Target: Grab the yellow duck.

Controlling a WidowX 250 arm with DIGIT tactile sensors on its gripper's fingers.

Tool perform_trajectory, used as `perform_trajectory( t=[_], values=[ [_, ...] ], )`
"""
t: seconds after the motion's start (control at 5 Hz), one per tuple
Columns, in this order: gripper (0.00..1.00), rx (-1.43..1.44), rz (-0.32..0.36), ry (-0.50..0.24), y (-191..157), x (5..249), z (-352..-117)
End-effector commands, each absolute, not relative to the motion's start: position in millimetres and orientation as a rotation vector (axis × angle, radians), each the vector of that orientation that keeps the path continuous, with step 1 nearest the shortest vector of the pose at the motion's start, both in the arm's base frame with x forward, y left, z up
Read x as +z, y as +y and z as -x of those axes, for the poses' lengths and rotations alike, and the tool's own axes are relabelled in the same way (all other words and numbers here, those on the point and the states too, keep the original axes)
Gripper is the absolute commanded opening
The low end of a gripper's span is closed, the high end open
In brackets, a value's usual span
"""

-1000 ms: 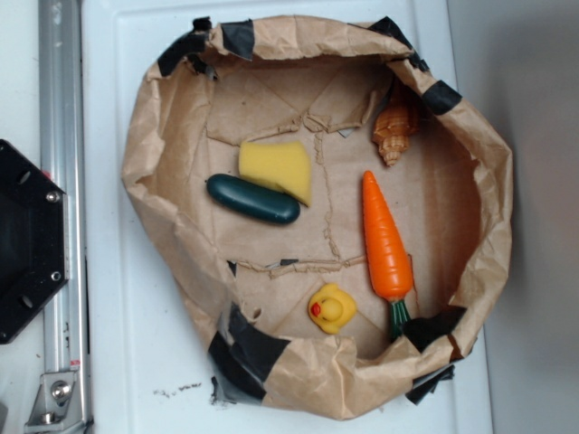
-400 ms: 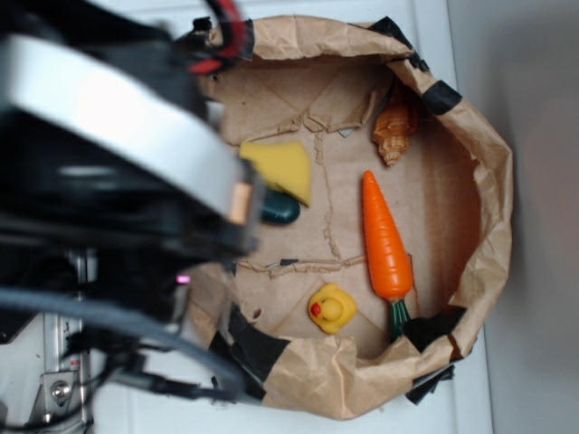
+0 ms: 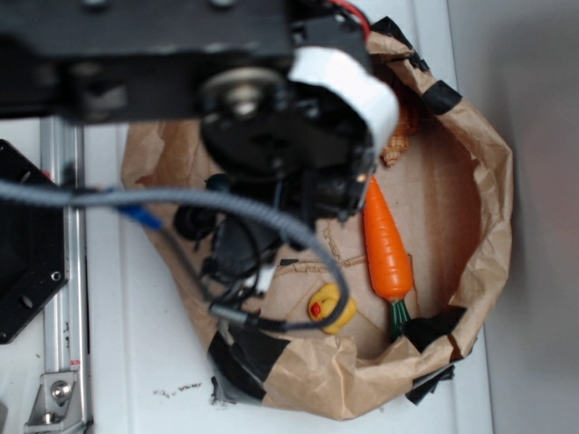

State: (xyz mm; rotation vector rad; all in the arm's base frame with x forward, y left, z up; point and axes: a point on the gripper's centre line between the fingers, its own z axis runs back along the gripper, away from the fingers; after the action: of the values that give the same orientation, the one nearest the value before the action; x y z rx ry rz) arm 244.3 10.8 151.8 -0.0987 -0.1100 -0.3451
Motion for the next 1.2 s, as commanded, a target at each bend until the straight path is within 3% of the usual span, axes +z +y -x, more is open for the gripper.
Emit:
perform_trajectory(
  t=[0.0, 0.2, 0.4, 0.6, 0.8, 1.0],
  values=[
    [1.0, -0.418, -0.027, -0.232, 24.8, 140.8, -273.8],
    [1.0, -0.512, -0.058, -0.226, 10.8, 110.8, -280.9],
    [1.0, -0.678, -0.019, -0.166, -5.9, 77.0, -272.9],
    [1.0, -0.782, 0.06, -0.172, -21.9, 83.5, -270.9],
    [1.0, -0.807, 0.211, -0.128, -39.6, 91.2, -267.6],
    [1.0, -0.782, 0.2, -0.127, -54.6, 96.7, -270.3]
  ],
)
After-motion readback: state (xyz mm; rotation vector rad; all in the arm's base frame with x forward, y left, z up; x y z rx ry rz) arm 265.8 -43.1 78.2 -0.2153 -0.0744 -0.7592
